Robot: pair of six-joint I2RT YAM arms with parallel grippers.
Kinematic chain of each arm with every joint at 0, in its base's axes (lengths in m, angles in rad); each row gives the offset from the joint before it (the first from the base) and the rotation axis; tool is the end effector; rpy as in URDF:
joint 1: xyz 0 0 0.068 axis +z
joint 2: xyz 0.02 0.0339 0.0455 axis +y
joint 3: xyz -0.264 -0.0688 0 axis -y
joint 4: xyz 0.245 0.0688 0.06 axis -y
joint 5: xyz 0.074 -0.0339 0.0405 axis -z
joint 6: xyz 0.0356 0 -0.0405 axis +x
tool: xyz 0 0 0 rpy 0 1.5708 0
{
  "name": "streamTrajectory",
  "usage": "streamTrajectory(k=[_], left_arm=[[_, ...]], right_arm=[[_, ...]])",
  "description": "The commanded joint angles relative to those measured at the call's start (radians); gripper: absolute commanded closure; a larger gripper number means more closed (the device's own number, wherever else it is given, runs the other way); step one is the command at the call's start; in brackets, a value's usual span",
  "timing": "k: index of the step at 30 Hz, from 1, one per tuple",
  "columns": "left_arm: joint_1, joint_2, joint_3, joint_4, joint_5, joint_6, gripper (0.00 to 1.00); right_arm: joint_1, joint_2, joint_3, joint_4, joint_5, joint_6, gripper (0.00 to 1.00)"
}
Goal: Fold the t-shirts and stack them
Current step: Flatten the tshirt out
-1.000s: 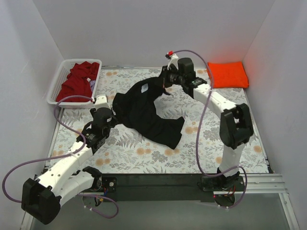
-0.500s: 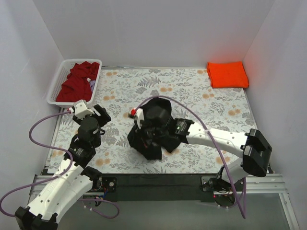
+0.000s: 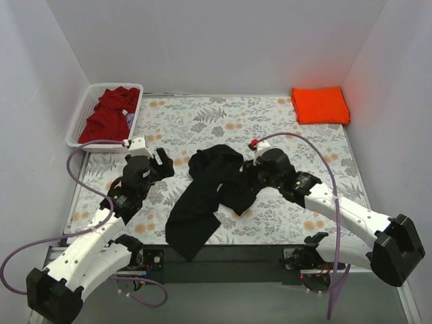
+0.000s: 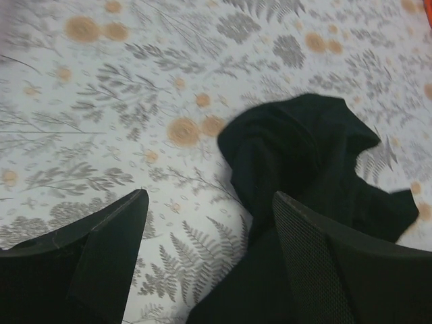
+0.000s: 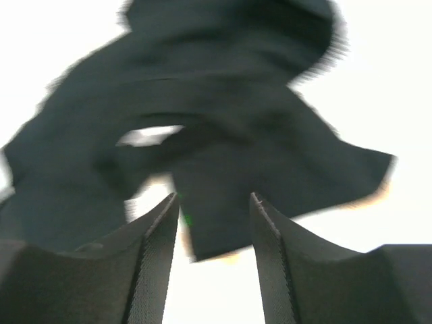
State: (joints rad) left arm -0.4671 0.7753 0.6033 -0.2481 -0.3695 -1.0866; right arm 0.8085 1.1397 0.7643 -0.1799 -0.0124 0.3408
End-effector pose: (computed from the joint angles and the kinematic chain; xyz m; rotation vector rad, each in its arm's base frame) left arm 0.1674 -0.0700 0.2717 -0.8421 1.8343 -0.6440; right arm 0.1742 0.1831 0.2616 -0.5184 2.1435 0.6784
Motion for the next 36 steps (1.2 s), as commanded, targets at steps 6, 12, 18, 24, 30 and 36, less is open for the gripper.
streamTrajectory(k=[6, 12, 18, 24, 30, 36], left_arm=[[-0.223, 0.156, 0.125, -0.151, 0.221, -0.073, 0.30], [-0.589, 0.373, 0.177, -0.292, -0.169, -0.159, 0.30], [-0.797, 0.625, 0.269, -0.427, -0.420, -0.234, 0.30], [-0.837, 0.810, 0.342, -0.471, -0.508, -0.257, 0.30], [-0.840, 0.866, 0.351, -0.447, -0.520, -0.251, 0.33], [-0.838, 0.878, 0.331, -0.391, -0.516, -0.257, 0.92]], right_arm=[[-0.284, 0.037, -0.145, 0.108, -0.090, -0.037, 0.50], [-0.313, 0.169, -0.154, 0.220, -0.195, -0.036, 0.51], [-0.315, 0.207, -0.168, 0.283, -0.241, -0.029, 0.51], [-0.322, 0.285, -0.160, 0.286, -0.227, -0.043, 0.51], [-0.330, 0.333, -0.174, 0.304, -0.241, -0.037, 0.51], [-0.345, 0.362, -0.191, 0.307, -0.225, -0.040, 0.67]])
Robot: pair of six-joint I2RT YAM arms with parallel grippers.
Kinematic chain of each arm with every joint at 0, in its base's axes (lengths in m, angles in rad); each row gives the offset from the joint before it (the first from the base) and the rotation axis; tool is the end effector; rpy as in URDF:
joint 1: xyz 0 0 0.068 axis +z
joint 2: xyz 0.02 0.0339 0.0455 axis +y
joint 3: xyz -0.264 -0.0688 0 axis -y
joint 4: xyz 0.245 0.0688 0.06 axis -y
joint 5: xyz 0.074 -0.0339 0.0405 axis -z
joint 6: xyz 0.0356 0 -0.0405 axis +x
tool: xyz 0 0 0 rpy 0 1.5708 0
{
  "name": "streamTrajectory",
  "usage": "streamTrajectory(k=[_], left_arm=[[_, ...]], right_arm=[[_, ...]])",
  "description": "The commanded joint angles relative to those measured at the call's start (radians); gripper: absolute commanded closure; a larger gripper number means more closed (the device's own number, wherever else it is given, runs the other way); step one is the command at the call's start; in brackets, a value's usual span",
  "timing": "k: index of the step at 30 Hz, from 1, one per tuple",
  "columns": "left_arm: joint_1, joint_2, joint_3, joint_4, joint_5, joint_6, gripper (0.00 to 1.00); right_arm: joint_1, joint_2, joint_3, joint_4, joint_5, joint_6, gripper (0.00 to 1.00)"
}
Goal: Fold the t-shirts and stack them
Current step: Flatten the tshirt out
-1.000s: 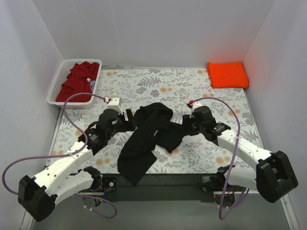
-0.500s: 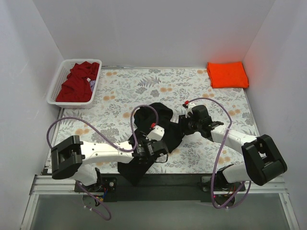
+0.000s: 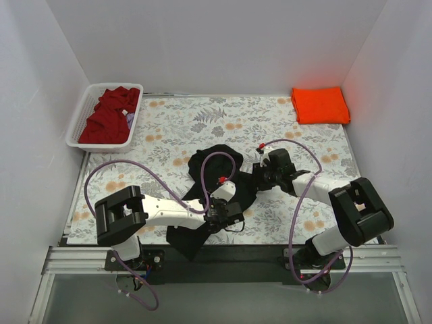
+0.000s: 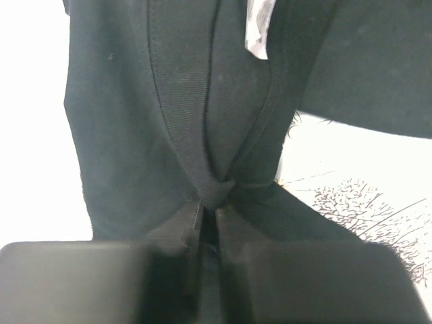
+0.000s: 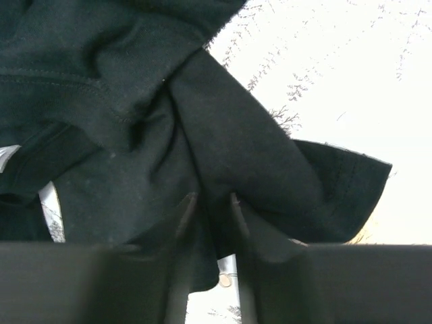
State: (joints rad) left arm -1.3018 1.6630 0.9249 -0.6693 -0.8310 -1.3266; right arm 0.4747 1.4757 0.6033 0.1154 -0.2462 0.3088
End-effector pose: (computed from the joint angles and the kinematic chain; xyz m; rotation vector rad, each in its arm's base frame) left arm 0.1003 -0.2647 0.1592 -0.1115 2.2970 0.0753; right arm 0.2427 0.1345 0.1527 -0.3258 2.3767 0.6681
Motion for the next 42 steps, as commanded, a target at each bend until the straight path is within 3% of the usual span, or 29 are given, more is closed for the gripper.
streamTrajectory(k=[1, 6, 9, 14, 19, 23, 25, 29, 32, 36, 39, 42], left_arm=[[0.002, -0.020, 0.011, 0.022, -0.053, -0.022, 1.00], [0.079, -0.207, 0.015, 0.016, 0.003, -0.007, 1.00], [0.197, -0.337, -0.006, 0.065, 0.104, 0.041, 1.00], [0.495, -0.591, -0.083, 0.200, 0.341, 0.168, 1.00], [0.672, -0.615, -0.090, 0.181, 0.414, 0.208, 1.00], [0.866, -0.620, -0.126, 0.194, 0.576, 0.225, 1.00], [0.929, -0.646, -0.112, 0.194, 0.589, 0.247, 1.00], [0.949, -0.649, -0.096, 0.180, 0.636, 0.247, 1.00], [0.950, -0.641, -0.138, 0.197, 0.673, 0.230, 1.00], [0.951, -0.658, -0.179, 0.217, 0.670, 0.219, 0.99], [0.950, -0.670, -0.192, 0.221, 0.636, 0.227, 0.98], [0.949, -0.678, -0.201, 0.227, 0.598, 0.225, 0.97]], right_arm=[[-0.028, 0.028, -0.033, 0.012, 0.015, -0.007, 0.72], [-0.117, 0.025, -0.072, 0.001, 0.025, 0.003, 0.89], [-0.194, 0.015, -0.082, -0.013, 0.022, 0.012, 0.98], [-0.301, 0.005, -0.059, -0.072, 0.042, 0.013, 0.99], [-0.399, 0.005, -0.004, -0.132, 0.091, 0.010, 0.99], [-0.465, 0.002, 0.111, -0.224, 0.163, -0.005, 0.99], [-0.507, -0.012, 0.179, -0.262, 0.235, -0.025, 0.99], [-0.522, 0.011, 0.312, -0.322, 0.337, -0.074, 0.99], [-0.510, -0.002, 0.343, -0.323, 0.170, -0.108, 0.85], [-0.386, -0.055, 0.302, -0.286, 0.035, -0.132, 0.52], [-0.256, -0.066, 0.239, -0.228, 0.024, -0.117, 0.41], [-0.145, -0.040, 0.201, -0.174, 0.027, -0.094, 0.38]])
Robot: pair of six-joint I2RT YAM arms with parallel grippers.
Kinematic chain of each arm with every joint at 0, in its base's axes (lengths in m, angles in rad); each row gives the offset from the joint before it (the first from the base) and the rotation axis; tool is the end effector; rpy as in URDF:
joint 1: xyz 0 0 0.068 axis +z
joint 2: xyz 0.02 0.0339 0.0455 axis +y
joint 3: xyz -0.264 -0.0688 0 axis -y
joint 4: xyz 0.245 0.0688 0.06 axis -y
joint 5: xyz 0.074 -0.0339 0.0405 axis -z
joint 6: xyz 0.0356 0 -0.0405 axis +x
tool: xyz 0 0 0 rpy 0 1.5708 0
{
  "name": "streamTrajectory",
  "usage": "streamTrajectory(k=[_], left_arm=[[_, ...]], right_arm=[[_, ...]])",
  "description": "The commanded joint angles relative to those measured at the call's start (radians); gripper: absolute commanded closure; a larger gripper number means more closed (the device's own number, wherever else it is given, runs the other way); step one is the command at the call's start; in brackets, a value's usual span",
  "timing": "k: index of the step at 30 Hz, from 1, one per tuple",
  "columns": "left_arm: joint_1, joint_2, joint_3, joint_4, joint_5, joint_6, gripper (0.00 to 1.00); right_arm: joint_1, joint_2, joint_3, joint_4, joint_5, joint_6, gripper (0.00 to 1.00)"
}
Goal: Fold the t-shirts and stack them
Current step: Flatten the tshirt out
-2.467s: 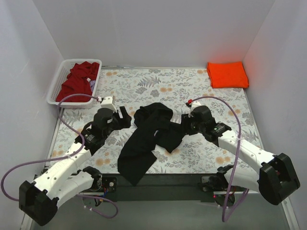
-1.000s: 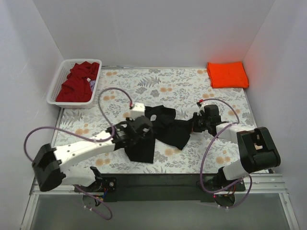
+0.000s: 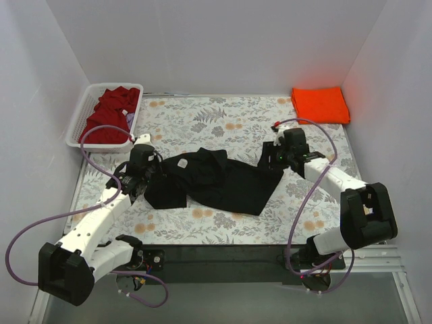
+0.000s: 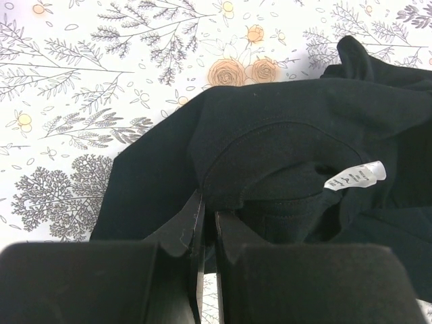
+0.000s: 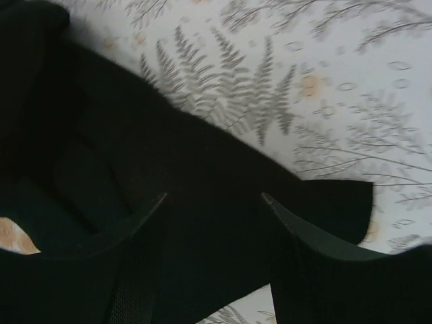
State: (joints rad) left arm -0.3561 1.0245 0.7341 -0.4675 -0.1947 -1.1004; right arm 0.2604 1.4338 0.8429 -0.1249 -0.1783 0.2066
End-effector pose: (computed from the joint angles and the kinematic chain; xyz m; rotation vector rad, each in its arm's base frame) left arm 0.2029 -0.0681 0.2515 -0.9524 2.1665 -0.5050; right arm 0.2913 0.0841 0.2168 -0.1563 2.3079 0.4446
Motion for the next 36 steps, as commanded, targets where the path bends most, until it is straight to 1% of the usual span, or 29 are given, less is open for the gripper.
streamTrajectory(k=[1, 3, 7, 9, 10, 11, 12, 13, 14, 16, 18, 22, 23, 26, 27, 28, 29, 30, 31, 34, 36], left_arm=[[0.003, -0.046, -0.015, 0.030, -0.049, -0.004, 0.97], [0.003, -0.067, -0.044, 0.058, -0.081, -0.012, 0.96], [0.005, -0.093, -0.084, 0.090, -0.123, -0.023, 0.94], [0.005, -0.095, -0.085, 0.092, -0.132, -0.026, 0.89], [0.003, -0.095, -0.088, 0.095, -0.140, -0.027, 0.87], [0.005, -0.095, -0.090, 0.102, -0.141, -0.026, 0.81], [0.003, -0.098, -0.093, 0.105, -0.141, -0.024, 0.78], [0.003, -0.096, -0.094, 0.109, -0.138, -0.021, 0.74], [0.003, -0.096, -0.099, 0.112, -0.124, -0.018, 0.66], [0.003, -0.090, -0.102, 0.121, -0.106, -0.012, 0.59], [0.003, -0.083, -0.104, 0.127, -0.098, -0.009, 0.54], [0.005, -0.047, -0.096, 0.132, -0.068, -0.003, 0.51], [0.005, -0.034, -0.094, 0.132, -0.042, 0.002, 0.45], [0.005, -0.023, -0.096, 0.148, 0.040, 0.033, 0.37], [0.003, -0.026, -0.110, 0.173, 0.122, 0.060, 0.34], [0.003, -0.027, -0.114, 0.184, 0.164, 0.076, 0.30], [0.003, -0.030, -0.120, 0.197, 0.204, 0.089, 0.30], [0.005, -0.032, -0.134, 0.223, 0.284, 0.105, 0.29], [0.003, -0.032, -0.137, 0.233, 0.319, 0.115, 0.29], [-0.033, -0.006, -0.121, 0.237, 0.377, 0.149, 0.28], [-0.098, 0.009, -0.105, 0.231, 0.364, 0.175, 0.28]], right_arm=[[0.123, 0.014, -0.044, 0.073, -0.026, 0.010, 0.38], [0.196, 0.054, -0.042, 0.079, -0.012, 0.008, 0.38], [0.269, 0.111, -0.053, 0.077, 0.045, 0.004, 0.38], [0.269, 0.141, -0.067, 0.076, 0.074, 0.007, 0.39], [0.266, 0.151, -0.070, 0.071, 0.133, 0.007, 0.39], [0.261, 0.171, -0.071, 0.065, 0.161, -0.009, 0.39], [0.238, 0.183, -0.067, 0.056, 0.212, -0.013, 0.39], [0.220, 0.195, -0.062, 0.047, 0.223, -0.015, 0.39], [0.197, 0.218, -0.056, 0.033, 0.227, -0.018, 0.39], [0.118, 0.238, -0.041, 0.016, 0.234, -0.022, 0.39], [0.044, 0.261, -0.027, 0.011, 0.244, -0.030, 0.39], [-0.044, 0.292, 0.051, -0.010, 0.263, -0.053, 0.39], [-0.061, 0.300, 0.077, -0.021, 0.272, -0.062, 0.39], [-0.072, 0.300, 0.108, -0.035, 0.272, -0.068, 0.39], [-0.070, 0.298, 0.117, -0.041, 0.267, -0.072, 0.39], [-0.072, 0.292, 0.120, -0.042, 0.246, -0.073, 0.39], [-0.070, 0.275, 0.120, -0.042, 0.234, -0.075, 0.39], [-0.069, 0.266, 0.117, -0.045, 0.202, -0.076, 0.39], [-0.069, 0.252, 0.111, -0.044, 0.189, -0.075, 0.39], [-0.053, 0.183, 0.075, -0.041, 0.186, -0.072, 0.39], [-0.038, 0.128, 0.044, -0.038, 0.146, -0.079, 0.38]])
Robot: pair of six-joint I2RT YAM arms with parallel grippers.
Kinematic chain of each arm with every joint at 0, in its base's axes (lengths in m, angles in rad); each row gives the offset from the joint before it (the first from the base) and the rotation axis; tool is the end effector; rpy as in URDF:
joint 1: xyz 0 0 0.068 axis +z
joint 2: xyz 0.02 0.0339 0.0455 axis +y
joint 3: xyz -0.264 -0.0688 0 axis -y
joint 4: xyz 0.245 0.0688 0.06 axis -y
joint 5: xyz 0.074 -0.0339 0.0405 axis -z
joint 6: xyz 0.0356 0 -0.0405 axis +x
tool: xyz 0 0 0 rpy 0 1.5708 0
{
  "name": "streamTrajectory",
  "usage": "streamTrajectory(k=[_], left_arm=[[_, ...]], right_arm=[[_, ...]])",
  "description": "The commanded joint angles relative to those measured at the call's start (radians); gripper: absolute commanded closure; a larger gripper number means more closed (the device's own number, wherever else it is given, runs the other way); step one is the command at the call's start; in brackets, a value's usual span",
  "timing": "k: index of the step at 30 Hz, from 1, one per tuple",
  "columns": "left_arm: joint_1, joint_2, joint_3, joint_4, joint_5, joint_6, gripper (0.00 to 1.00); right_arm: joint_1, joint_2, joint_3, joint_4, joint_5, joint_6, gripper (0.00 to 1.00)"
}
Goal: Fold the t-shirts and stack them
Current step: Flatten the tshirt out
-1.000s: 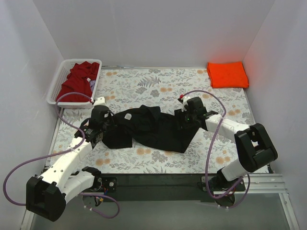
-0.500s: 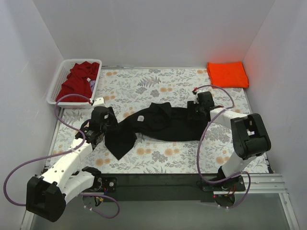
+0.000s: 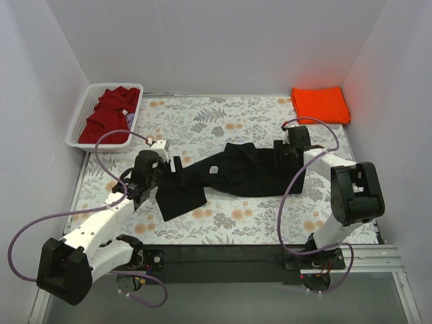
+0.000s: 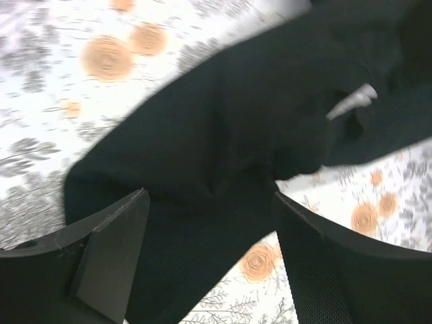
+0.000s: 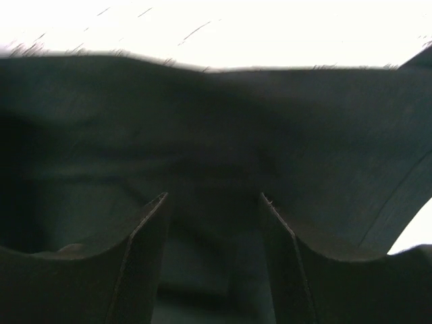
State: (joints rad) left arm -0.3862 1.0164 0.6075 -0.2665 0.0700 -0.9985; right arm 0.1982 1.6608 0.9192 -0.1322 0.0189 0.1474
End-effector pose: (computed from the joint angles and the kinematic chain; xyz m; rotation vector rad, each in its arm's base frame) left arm 0.1984 -0.0833 0.2271 -0.6781 2.2777 -0.7925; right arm 0.3288 0.0654 0.1712 -0.0538 2.4482 0.1302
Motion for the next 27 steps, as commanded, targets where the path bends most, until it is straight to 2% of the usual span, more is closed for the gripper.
streamTrajectory(k=[1, 4, 8, 18, 21, 22, 25, 26, 27], left_arm=[[-0.095, 0.031, 0.038, 0.030, 0.050, 0.099, 0.27], [-0.161, 0.060, 0.067, 0.026, -0.022, 0.142, 0.27], [-0.166, 0.140, 0.136, 0.026, -0.012, 0.178, 0.27], [-0.172, 0.281, 0.193, -0.004, 0.013, 0.207, 0.38], [-0.172, 0.309, 0.202, 0.000, 0.001, 0.193, 0.56], [-0.172, 0.318, 0.210, 0.001, -0.009, 0.187, 0.70], [-0.172, 0.343, 0.242, -0.007, -0.042, 0.149, 0.93], [-0.171, 0.350, 0.271, -0.013, -0.058, 0.137, 1.00], [-0.168, 0.349, 0.284, -0.013, -0.090, 0.127, 1.00]], right_arm=[[0.029, -0.114, -0.040, -0.021, -0.060, -0.022, 0.38], [0.038, -0.156, -0.074, -0.009, -0.091, -0.020, 0.37], [0.041, -0.162, -0.106, 0.025, -0.122, -0.026, 0.38], [0.043, -0.128, -0.163, 0.095, -0.160, -0.014, 0.38], [0.041, -0.116, -0.178, 0.112, -0.154, -0.014, 0.38], [0.043, -0.108, -0.184, 0.123, -0.152, -0.016, 0.38], [0.043, -0.090, -0.206, 0.160, -0.152, -0.006, 0.38], [0.041, -0.075, -0.210, 0.163, -0.152, -0.002, 0.38], [0.041, -0.070, -0.214, 0.161, -0.146, 0.004, 0.38]])
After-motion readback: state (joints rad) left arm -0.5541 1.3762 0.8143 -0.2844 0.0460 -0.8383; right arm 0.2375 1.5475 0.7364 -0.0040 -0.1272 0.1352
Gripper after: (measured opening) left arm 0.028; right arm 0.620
